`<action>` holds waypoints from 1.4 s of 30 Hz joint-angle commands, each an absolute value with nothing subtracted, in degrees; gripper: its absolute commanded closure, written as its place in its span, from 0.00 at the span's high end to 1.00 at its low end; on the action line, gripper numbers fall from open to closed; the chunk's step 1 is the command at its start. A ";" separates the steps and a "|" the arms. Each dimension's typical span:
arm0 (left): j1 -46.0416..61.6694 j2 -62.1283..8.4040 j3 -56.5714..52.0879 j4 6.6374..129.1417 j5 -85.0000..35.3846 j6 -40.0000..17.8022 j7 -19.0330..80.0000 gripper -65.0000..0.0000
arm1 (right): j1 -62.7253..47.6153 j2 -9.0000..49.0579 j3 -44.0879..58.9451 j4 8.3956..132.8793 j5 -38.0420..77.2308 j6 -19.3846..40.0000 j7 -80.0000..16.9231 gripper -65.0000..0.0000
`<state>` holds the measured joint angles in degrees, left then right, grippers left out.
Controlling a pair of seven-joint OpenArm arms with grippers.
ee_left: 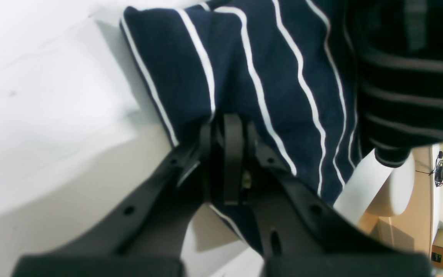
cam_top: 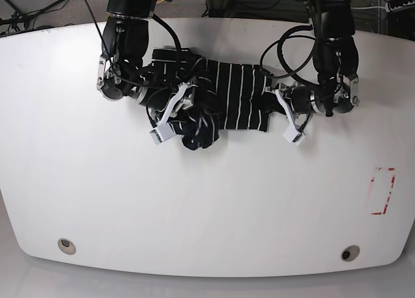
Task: Fold the T-shirt properly
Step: 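Release the left gripper and press the right gripper onto the folded bundle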
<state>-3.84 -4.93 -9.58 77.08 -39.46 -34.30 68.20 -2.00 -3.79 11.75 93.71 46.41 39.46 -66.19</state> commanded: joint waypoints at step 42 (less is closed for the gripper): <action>-2.24 -18.86 -10.07 99.74 -38.73 -40.00 73.19 0.04 | 5.14 6.11 -6.02 98.42 39.25 40.00 -60.09 0.63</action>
<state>-1.76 -18.63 -11.00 97.80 -38.13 -39.79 74.08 3.29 7.35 -4.19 98.17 39.11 39.59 -61.73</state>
